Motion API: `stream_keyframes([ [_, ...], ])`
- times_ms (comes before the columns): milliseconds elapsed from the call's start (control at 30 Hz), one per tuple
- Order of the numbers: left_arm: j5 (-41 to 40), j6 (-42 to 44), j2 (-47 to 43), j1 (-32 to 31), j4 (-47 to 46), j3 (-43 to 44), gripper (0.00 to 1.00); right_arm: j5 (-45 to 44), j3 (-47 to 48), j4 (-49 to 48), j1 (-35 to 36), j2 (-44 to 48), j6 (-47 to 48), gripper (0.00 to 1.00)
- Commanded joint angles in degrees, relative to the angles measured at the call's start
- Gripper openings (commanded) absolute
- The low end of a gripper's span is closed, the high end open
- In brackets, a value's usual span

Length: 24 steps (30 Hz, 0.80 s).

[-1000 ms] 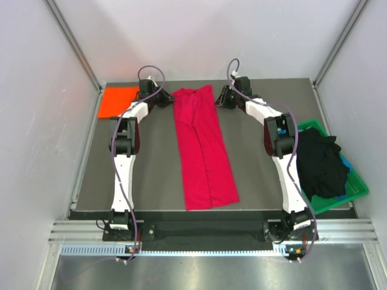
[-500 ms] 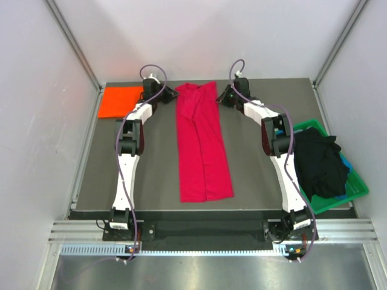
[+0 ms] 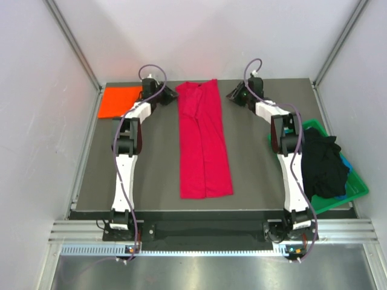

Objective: Fold and stack the t-shirts
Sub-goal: Fold the tshirt

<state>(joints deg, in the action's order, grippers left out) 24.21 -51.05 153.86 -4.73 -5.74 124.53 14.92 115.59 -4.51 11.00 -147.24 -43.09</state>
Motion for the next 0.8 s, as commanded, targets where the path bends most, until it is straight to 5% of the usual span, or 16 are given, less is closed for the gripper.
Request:
stream_keyframes([
  [0, -6.6, 7.1, -11.4, 0.2, 8.1, -7.2, 0.33, 2.7, -5.7, 6.3, 0.4, 9.6, 4.7, 0.33],
  [200, -9.4, 14.6, -26.1, 0.7, 20.8, -16.9, 0.37, 4.4, -22.6, 14.8, 0.5, 26.7, 13.0, 0.39],
  [400, -8.3, 21.2, -43.0, -2.1, 27.8, -38.4, 0.37, 1.0, -41.3, 26.4, 2.0, 44.1, 18.8, 0.46],
  [533, -3.8, 21.1, -57.4, -4.6, 25.2, -60.5, 0.38, -0.1, -57.1, 26.7, 4.5, 55.3, 19.2, 0.48],
  [767, -4.5, 17.3, -74.0, -13.8, 22.3, -81.6, 0.39, -0.9, -71.6, 26.6, 16.1, 70.2, 15.3, 0.49],
])
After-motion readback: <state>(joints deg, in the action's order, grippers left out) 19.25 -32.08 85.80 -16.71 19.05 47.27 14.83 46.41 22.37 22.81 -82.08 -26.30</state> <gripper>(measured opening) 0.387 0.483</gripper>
